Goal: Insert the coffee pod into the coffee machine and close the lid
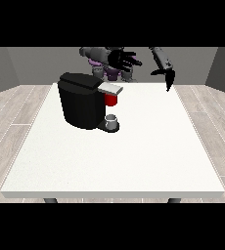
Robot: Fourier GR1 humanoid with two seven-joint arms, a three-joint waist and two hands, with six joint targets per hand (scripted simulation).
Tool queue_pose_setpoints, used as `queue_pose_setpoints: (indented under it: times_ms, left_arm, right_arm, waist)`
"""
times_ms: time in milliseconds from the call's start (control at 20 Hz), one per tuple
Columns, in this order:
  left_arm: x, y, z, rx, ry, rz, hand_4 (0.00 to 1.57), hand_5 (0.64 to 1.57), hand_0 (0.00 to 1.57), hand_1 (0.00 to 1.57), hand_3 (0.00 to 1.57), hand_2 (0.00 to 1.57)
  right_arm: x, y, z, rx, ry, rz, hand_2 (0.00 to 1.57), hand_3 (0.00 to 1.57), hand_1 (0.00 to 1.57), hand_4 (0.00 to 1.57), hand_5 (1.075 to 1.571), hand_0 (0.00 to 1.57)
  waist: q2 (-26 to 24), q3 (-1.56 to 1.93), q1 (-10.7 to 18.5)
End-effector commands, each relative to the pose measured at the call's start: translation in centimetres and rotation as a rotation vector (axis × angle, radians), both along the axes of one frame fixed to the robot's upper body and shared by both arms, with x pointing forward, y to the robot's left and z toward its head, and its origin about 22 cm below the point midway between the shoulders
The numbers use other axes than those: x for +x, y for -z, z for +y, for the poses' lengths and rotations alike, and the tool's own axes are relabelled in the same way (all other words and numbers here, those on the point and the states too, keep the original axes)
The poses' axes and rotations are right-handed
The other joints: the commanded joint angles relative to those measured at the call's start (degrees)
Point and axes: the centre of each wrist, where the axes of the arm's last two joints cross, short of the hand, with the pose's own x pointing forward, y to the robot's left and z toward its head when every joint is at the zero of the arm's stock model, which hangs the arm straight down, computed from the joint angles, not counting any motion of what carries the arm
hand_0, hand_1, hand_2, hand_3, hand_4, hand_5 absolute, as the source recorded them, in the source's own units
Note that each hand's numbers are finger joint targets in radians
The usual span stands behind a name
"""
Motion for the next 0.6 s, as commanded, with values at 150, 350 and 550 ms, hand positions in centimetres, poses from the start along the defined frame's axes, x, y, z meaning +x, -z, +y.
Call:
queue_pose_setpoints:
  times_ms: [150, 350, 550]
  left_arm:
    - [-1.1, 0.8, 0.5, -0.008, 0.046, 0.002, 0.27, 1.571, 0.0, 0.0, 0.0, 0.0]
    - [-0.9, 2.0, 0.0, -0.016, -0.006, 0.036, 0.17, 1.571, 0.0, 0.0, 0.0, 0.0]
    - [-0.8, 1.8, 0.3, -0.002, 0.001, 0.025, 0.17, 1.571, 0.0, 0.0, 0.0, 0.0]
  right_arm:
    - [-1.1, 3.4, 2.0, -0.038, -0.145, 0.014, 0.0, 0.0, 0.0, 0.47, 1.571, 0.0]
    - [-4.3, 7.0, 4.0, -0.095, -0.272, 0.05, 0.0, 0.0, 0.0, 0.53, 1.571, 0.0]
    - [-7.6, 10.3, 4.3, 0.004, -0.424, 0.055, 0.0, 0.0, 0.0, 0.46, 1.571, 0.0]
  waist:
    - [-0.98, -0.09, 0.33]
    - [-2.86, -0.09, -1.97]
    - [-2.36, -0.07, -1.75]
